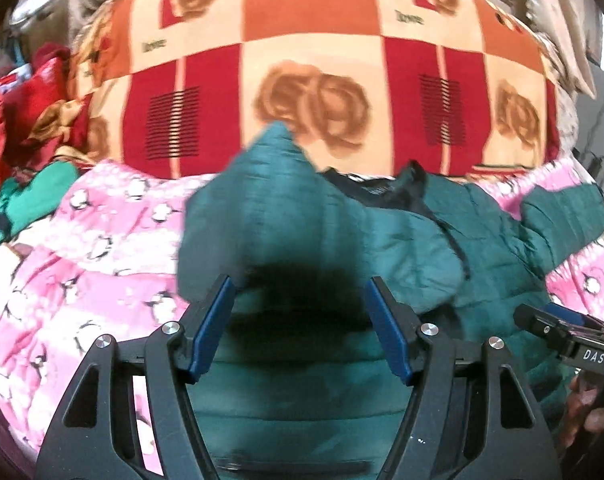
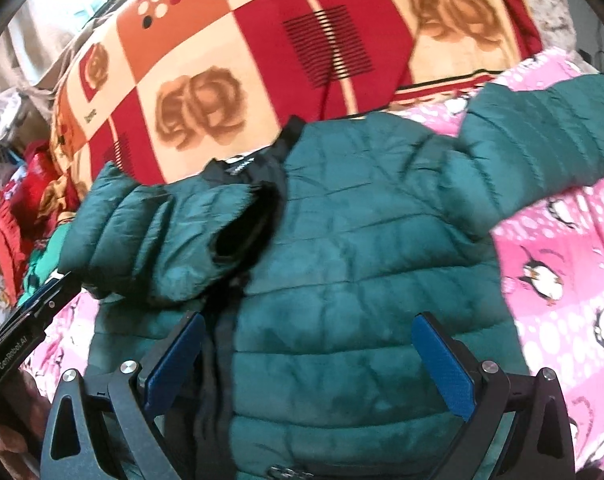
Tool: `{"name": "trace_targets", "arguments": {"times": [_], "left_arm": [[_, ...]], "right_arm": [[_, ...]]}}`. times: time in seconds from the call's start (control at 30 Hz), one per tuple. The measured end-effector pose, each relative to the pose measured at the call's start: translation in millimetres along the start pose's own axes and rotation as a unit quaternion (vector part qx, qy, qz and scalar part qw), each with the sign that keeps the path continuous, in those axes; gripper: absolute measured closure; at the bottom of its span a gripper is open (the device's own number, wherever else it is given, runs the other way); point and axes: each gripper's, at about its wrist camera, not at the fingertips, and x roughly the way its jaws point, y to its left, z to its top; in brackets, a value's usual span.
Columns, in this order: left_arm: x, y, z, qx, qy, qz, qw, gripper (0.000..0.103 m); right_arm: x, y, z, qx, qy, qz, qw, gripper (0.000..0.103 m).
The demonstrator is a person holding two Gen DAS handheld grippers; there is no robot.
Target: Fold large clothes
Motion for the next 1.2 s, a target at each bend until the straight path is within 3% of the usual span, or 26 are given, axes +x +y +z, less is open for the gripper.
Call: {"name": "trace_targets", "arguments": {"times": [0.2, 0.43, 0.67, 0.87, 1.03, 1.2], "left_arm": [[8, 41, 3, -0.051, 0.003, 0.023, 0.9984, 0.035], [13, 56, 4, -0.077, 0.002, 0.005, 0.997, 0.034], [21, 57, 4, -0.08, 0.011, -0.002, 0.9967, 0.034], [27, 58, 1, -0.085, 0.021, -0.003, 0.9962, 0.034], [29, 60, -1, -0.089, 0.024, -0.002, 0.9958, 0.034], [29, 61, -3, -0.09, 0.025, -0.004, 0.9956, 0.034]], "right_arm": [[26, 17, 14, -0.007, 0.013, 0.017, 1.0, 0.0], [54, 44, 29, -0.034, 0.021, 0.031, 0.999, 0.001], [86, 62, 37, -0.045, 0.042, 0.039, 0.997, 0.014], [113, 74, 39, -0.065, 0.055, 0.039, 0.996, 0.044], [108, 77, 40, -0.102, 0.024, 0.037, 0.994, 0.07], [91, 70, 48, -0.117, -0.013, 0.02, 0.993, 0.077]]}}
